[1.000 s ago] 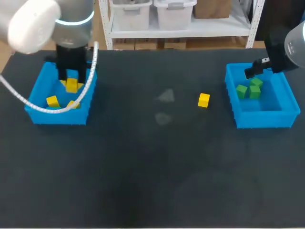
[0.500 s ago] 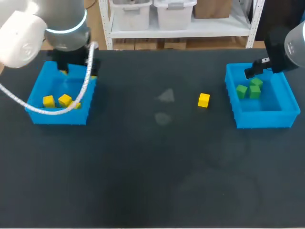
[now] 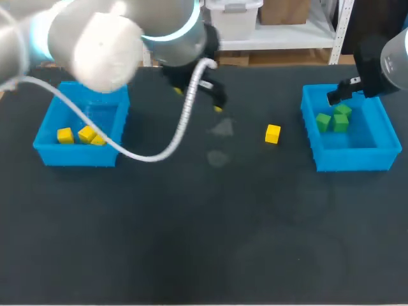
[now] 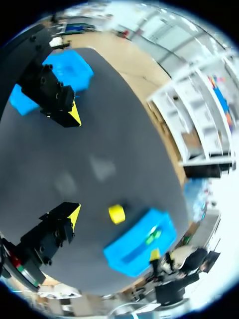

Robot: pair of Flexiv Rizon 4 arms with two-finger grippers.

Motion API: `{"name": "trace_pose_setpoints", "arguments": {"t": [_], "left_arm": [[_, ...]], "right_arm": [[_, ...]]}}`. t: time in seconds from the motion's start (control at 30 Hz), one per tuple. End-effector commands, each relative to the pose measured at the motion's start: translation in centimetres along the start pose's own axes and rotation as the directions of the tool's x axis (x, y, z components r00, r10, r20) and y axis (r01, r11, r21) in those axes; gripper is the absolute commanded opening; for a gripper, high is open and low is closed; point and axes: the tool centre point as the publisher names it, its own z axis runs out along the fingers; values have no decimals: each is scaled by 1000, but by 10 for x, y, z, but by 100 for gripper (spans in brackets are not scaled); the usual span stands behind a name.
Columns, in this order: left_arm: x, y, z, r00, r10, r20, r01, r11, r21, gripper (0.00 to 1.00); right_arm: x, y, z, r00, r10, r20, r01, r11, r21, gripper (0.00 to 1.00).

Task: Put the green cubes in the right bin and the yellow cubes in the left bin.

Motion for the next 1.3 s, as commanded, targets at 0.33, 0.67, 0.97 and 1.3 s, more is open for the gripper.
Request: {"name": "trace_pose_setpoints", "arguments": {"t": [0.33, 0.67, 0.97, 1.3], "left_arm": [[-66, -84, 88, 967, 171, -189, -130, 969, 212, 100], [-81, -94, 112, 964, 143, -224, -102, 977, 186, 100], [-72, -102, 122, 956, 149, -253, -104, 977, 184, 100], [-61, -108, 142, 942, 150, -301, -103, 981, 164, 100]], "right_arm": [[1, 1, 0, 1000, 1, 4, -1, 1000, 4, 100], [1, 1, 0, 1000, 1, 4, -1, 1000, 4, 100], [1, 1, 0, 1000, 1, 4, -1, 1000, 4, 100], [1, 1, 0, 1000, 1, 4, -1, 1000, 4, 100]]}}
